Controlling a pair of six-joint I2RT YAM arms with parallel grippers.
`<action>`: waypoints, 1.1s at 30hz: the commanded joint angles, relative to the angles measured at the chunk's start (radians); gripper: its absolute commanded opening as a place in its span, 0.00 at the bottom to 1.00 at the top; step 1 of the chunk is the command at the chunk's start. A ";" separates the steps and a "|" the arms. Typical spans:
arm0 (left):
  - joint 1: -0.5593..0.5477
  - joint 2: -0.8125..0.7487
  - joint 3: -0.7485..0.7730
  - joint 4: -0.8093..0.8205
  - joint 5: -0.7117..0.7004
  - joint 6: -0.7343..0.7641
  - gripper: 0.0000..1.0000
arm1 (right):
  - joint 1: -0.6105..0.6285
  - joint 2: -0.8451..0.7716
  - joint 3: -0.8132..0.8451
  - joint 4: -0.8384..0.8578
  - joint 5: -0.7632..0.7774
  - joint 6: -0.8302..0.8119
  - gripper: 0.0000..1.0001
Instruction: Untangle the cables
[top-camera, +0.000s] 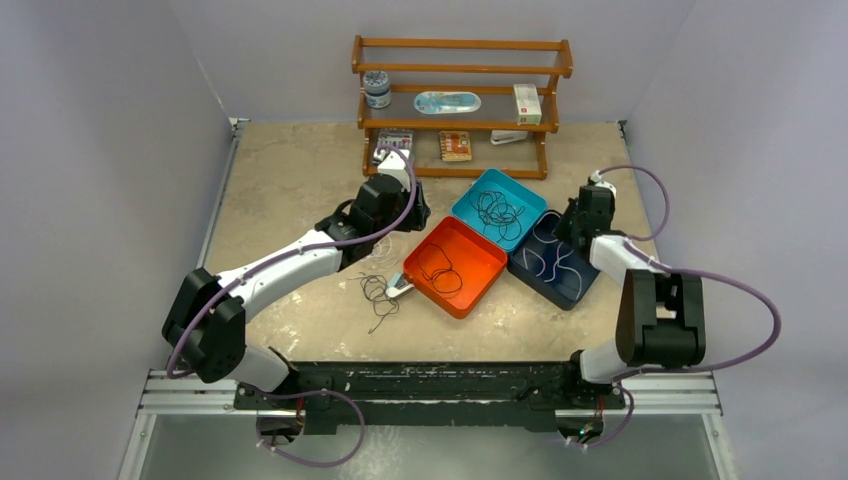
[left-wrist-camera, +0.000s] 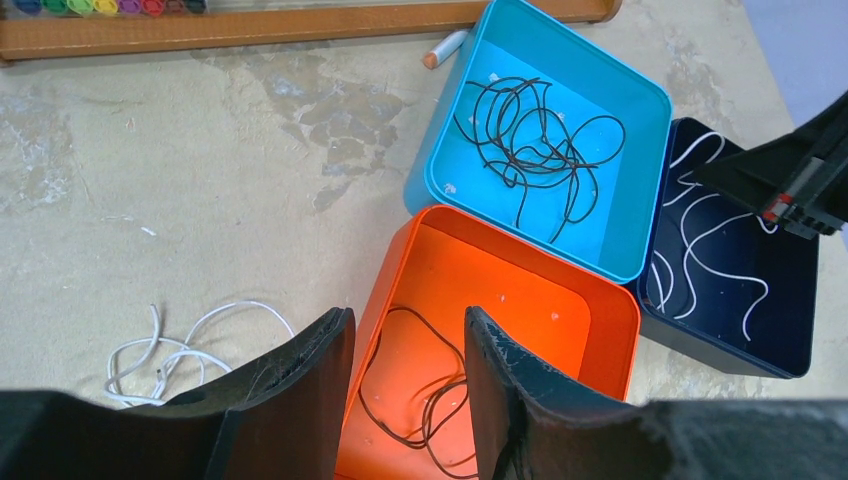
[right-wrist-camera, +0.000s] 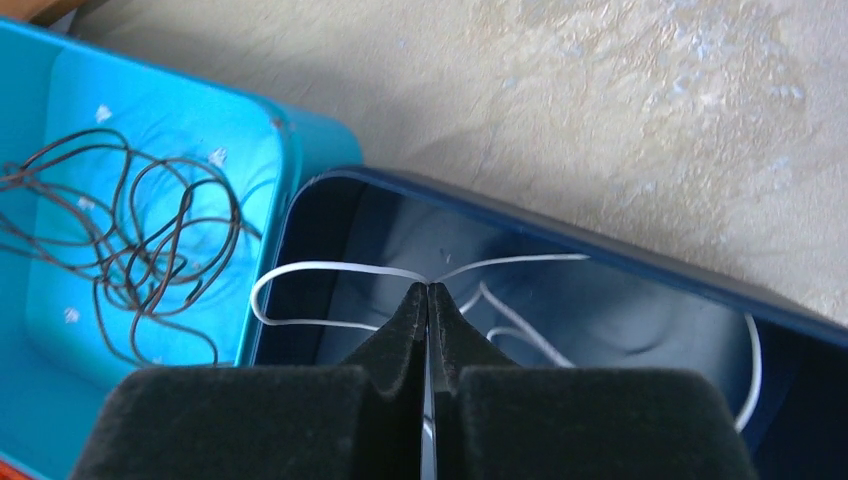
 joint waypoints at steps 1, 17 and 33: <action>0.008 -0.040 -0.003 0.024 -0.013 0.002 0.44 | -0.003 -0.089 -0.036 -0.040 -0.054 0.035 0.00; 0.008 -0.028 0.002 0.023 0.005 -0.001 0.44 | -0.003 -0.102 0.042 -0.341 0.050 0.052 0.00; 0.010 -0.025 0.012 0.009 -0.022 0.007 0.44 | -0.005 -0.237 0.101 -0.171 -0.043 0.016 0.33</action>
